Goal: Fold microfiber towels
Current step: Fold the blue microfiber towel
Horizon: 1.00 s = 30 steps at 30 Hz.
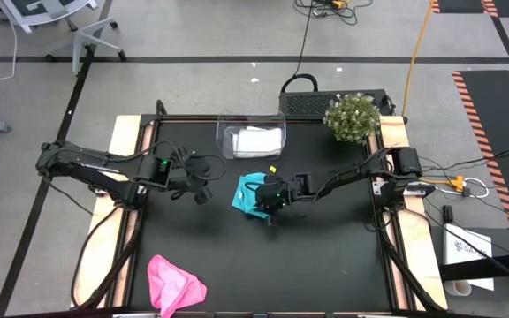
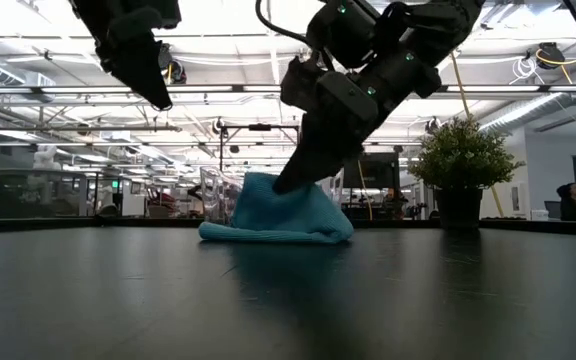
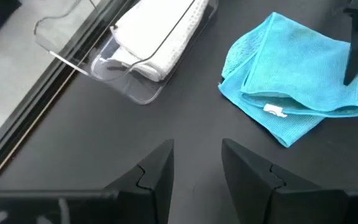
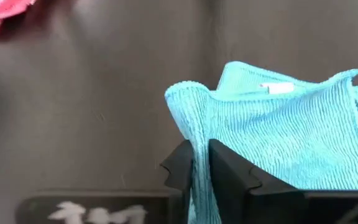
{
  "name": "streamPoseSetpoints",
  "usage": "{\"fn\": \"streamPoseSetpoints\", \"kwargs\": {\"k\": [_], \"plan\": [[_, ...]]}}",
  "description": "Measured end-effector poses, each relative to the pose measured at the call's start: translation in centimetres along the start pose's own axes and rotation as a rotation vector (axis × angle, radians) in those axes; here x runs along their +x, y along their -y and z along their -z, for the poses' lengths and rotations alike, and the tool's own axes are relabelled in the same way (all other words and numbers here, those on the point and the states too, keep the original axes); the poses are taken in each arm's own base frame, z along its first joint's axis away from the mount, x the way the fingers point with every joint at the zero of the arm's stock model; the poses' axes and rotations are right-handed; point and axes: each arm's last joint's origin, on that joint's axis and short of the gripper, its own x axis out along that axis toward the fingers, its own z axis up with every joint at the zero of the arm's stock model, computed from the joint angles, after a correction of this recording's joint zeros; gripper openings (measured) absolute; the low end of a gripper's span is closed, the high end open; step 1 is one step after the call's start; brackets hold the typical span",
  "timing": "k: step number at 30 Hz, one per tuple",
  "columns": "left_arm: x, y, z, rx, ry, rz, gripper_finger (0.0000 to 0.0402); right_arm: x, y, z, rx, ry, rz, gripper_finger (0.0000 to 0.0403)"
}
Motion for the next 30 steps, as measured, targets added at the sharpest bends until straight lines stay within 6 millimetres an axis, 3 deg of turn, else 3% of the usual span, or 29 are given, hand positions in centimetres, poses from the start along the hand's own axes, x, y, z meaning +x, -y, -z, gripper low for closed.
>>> {"fn": "streamPoseSetpoints", "kwargs": {"k": [9,17,24,30], "plan": [[0.2,-0.4,-0.2,-0.022,-0.008,-0.001,0.0136,0.0,-0.2,-0.6,-0.019,0.059,-0.003,0.0124],[0.2,-0.2,-0.2,-0.091,-0.019,0.022,0.0136,-0.4,0.6,-0.5,-0.022,0.032,0.047,0.0156],[1.9,1.8,-0.7,-0.106,0.009,0.052,0.0136,-2.3,4.1,0.2,0.120,-0.096,0.150,0.0156],[4.9,4.4,-1.7,-0.061,0.040,0.143,0.0136,-2.6,4.8,0.7,0.143,-0.158,0.167,0.0156]]}}
